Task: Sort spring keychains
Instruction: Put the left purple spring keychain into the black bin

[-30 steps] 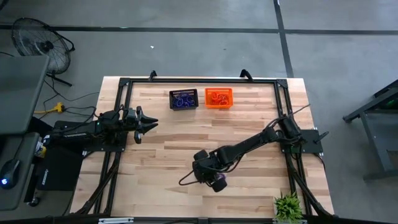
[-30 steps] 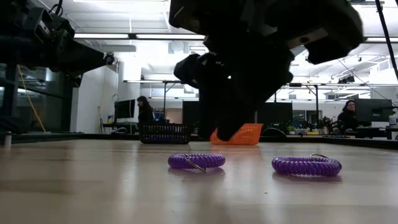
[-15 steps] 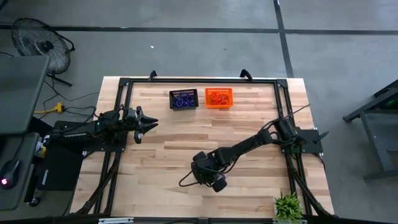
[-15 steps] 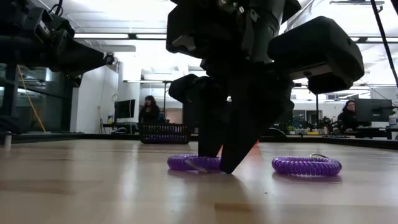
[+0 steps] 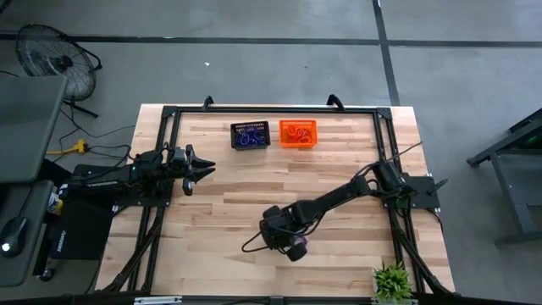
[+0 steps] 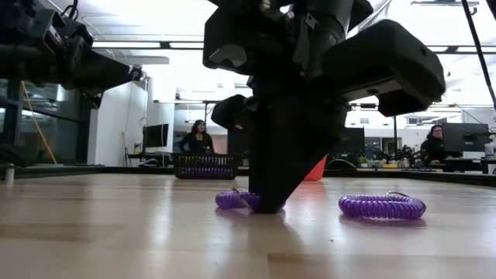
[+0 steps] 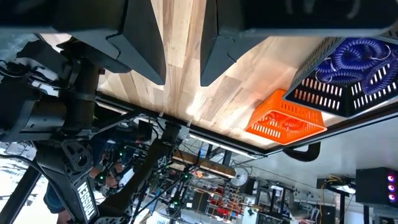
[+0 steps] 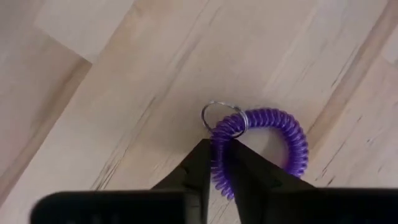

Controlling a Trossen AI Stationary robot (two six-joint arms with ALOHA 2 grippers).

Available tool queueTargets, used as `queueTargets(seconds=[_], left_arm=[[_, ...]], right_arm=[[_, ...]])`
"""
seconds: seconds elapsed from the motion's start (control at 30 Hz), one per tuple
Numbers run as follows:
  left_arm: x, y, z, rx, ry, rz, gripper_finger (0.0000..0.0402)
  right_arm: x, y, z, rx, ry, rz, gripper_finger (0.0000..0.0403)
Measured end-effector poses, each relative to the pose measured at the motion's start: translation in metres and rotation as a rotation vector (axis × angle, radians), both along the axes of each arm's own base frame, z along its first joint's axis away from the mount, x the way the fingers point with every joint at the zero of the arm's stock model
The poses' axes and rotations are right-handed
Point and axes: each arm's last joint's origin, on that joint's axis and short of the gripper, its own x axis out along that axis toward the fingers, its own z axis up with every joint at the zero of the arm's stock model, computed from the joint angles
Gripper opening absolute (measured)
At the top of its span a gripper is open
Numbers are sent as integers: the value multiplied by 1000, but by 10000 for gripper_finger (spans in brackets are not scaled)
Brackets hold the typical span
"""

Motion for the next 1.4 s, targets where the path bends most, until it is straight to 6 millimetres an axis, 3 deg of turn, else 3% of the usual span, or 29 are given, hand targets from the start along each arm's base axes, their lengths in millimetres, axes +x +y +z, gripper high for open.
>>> queueTargets(seconds=[0.17, 0.33, 0.6, 0.83, 1.03, 1.4], left_arm=[[0, 0, 0, 0, 0, 0, 99], [0, 0, 0, 0, 0, 0, 99], [0, 0, 0, 0, 0, 0, 99], [0, 0, 0, 0, 0, 0, 99], [0, 0, 0, 0, 0, 0, 99], [0, 0, 0, 0, 0, 0, 99]], right_arm=[[1, -3, 3, 20, 8, -59, 15], [1, -10, 15, 24, -15, -119, 22], [11, -49, 60, 48, -168, -296, 22], [29, -103, 100, 215, -406, -548, 22], [44, -155, 120, 393, -606, -739, 23], [38, -253, 127, 355, -777, -1074, 23]])
